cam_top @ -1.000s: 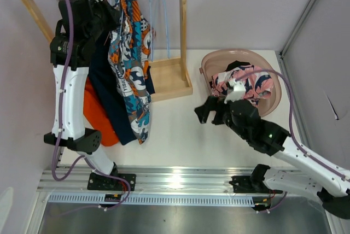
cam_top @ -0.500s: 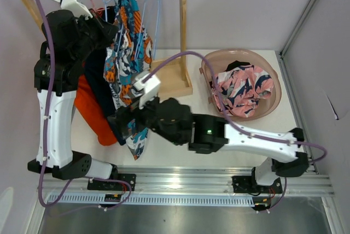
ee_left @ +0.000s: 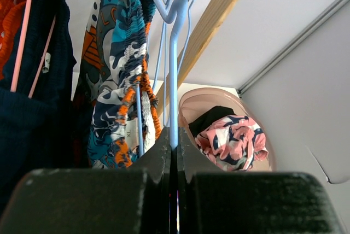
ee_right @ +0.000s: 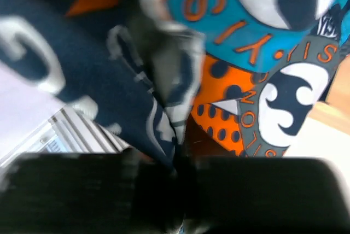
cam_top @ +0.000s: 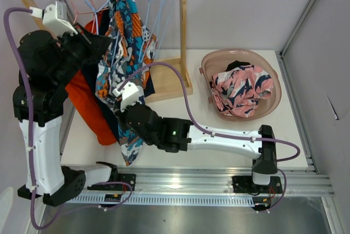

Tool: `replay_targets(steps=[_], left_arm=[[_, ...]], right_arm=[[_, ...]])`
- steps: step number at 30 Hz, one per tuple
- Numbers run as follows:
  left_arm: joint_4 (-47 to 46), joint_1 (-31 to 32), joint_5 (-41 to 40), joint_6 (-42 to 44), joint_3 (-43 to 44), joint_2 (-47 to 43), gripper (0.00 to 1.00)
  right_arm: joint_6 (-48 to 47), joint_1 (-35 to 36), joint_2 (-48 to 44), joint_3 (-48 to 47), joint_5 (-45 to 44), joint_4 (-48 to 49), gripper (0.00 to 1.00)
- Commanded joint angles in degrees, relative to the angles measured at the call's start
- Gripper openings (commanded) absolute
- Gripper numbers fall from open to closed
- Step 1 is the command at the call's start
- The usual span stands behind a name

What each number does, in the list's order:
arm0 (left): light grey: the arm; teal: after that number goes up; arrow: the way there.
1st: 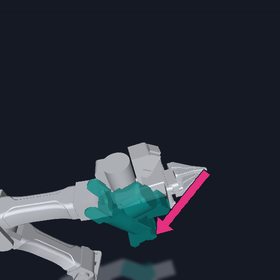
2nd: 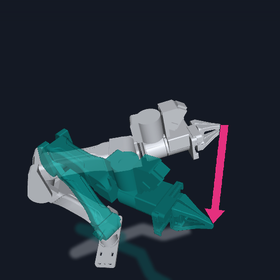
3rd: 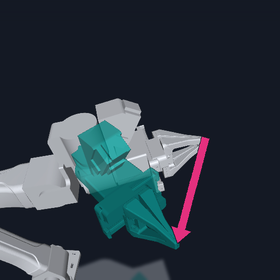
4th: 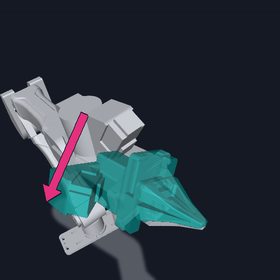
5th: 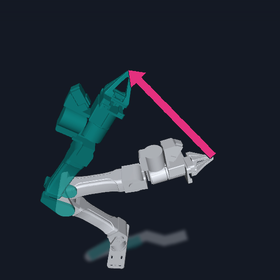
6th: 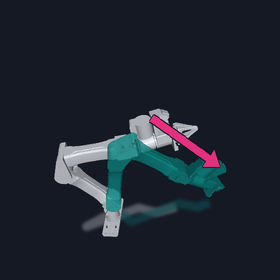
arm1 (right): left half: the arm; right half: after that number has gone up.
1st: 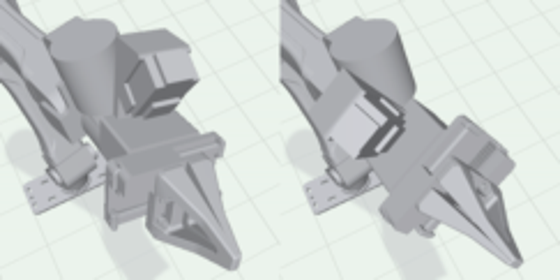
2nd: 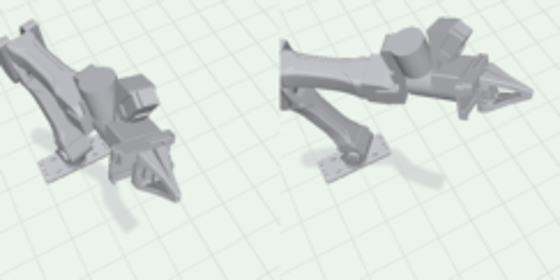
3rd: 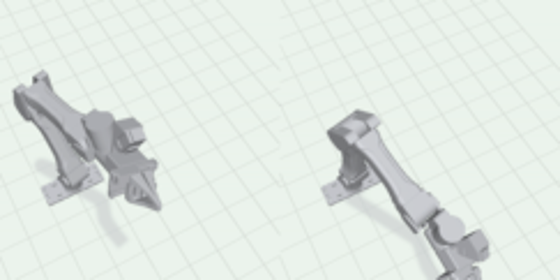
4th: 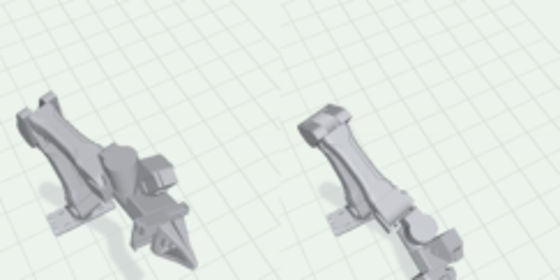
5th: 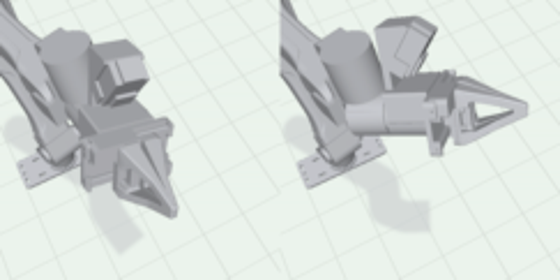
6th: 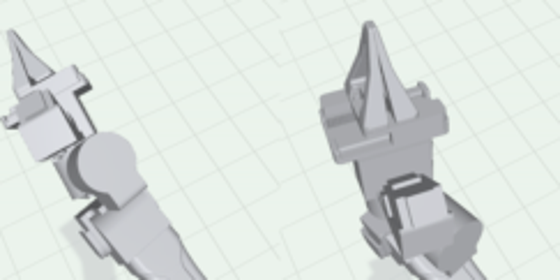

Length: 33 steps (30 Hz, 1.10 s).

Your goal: Remove the shorts from the hanger

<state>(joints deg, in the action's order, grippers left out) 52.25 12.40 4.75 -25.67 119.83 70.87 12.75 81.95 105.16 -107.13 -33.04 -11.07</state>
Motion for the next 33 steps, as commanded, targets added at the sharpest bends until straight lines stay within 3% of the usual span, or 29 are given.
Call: replay_targets(steps=[1, 7, 11, 14, 17, 21, 23, 26, 30, 33], left_arm=[[-2.5, 0.1, 1.0, -0.6, -0.7, -2.4, 0.00], [-3.1, 0.0, -3.3, 1.8, -0.4, -2.8, 0.00], [-2.0, 0.0, -6.3, 3.0, 3.5, -0.5, 0.00], [-1.9, 0.0, -6.8, 2.8, 4.4, 0.3, 0.00], [-2.0, 0.0, -5.5, 1.9, 2.7, -0.9, 0.00], [-1.6, 0.0, -1.7, 0.5, -4.2, -5.1, 0.00], [-1.3, 0.0, 1.3, 0.1, -6.8, -9.3, 0.00], [-0.6, 0.0, 4.3, -1.2, -16.6, -17.6, 0.00], [-0.9, 0.0, 7.9, -4.5, -28.3, -29.1, 0.00], [-0.4, 0.8, 8.4, -6.1, -36.1, -37.0, 0.00]], right_arm=[[2.6, 2.1, -4.4, 6.1, -3.7, 5.6, 0.00], [9.3, 16.0, -11.7, 22.3, -17.7, 6.2, 0.00], [20.8, 25.6, -10.3, 24.0, -26.5, -2.2, 0.00], [26.9, 27.2, -8.3, 24.0, -28.0, -6.8, 0.00], [26.9, 26.8, -7.6, 23.7, -29.4, -6.6, 0.00], [13.9, 21.4, -10.0, 22.4, -29.3, 1.2, 0.00], [3.4, 15.5, -12.3, 19.6, -27.3, 5.1, 0.00], [-5.2, 6.0, -14.5, 14.1, -21.7, 6.8, 0.00], [-18.1, -4.7, -14.5, -1.4, -17.5, 6.1, 0.00], [-22.1, -11.8, -13.9, -11.0, -15.7, 5.6, 0.00]])
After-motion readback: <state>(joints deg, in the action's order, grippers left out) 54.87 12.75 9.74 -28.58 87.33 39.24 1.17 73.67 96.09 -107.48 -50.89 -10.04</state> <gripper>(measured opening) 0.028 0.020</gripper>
